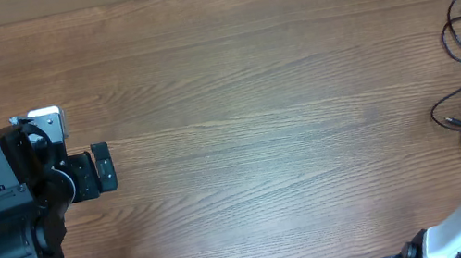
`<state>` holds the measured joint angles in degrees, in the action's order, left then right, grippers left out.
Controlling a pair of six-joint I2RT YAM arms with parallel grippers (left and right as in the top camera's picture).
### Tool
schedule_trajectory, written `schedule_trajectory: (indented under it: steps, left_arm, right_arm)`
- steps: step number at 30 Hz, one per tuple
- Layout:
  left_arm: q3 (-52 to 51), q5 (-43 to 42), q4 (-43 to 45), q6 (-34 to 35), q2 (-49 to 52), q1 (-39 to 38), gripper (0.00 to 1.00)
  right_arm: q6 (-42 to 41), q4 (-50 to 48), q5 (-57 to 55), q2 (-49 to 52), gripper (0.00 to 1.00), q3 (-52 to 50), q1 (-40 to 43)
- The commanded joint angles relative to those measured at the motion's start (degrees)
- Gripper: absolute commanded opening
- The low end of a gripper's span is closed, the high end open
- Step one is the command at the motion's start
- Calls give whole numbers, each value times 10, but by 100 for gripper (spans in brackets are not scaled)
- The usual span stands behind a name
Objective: Untangle cables
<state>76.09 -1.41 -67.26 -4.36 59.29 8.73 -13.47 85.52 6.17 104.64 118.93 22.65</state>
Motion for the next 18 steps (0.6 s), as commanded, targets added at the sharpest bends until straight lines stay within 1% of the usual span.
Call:
schedule_trajectory:
  steps: [1,2,6,8,12,18]
  left_arm:
    - [2,3,2,10,0,2,100]
    - [2,3,2,10,0,2,100]
    - [2,3,2,10,0,2,100]
    - [2,3,2,10,0,2,100]
    - [2,3,2,10,0,2,100]
    - [2,3,2,10,0,2,99]
  right_arm:
    - [2,9,4,-17,66,11,-68]
    - [2,10,3,-17,100,11,-86]
    - [2,13,3,-17,100,11,-147]
    - [2,12,3,-17,100,11,-163]
    - [2,12,4,-17,100,11,-178]
    - [2,12,3,-17,100,11,-178]
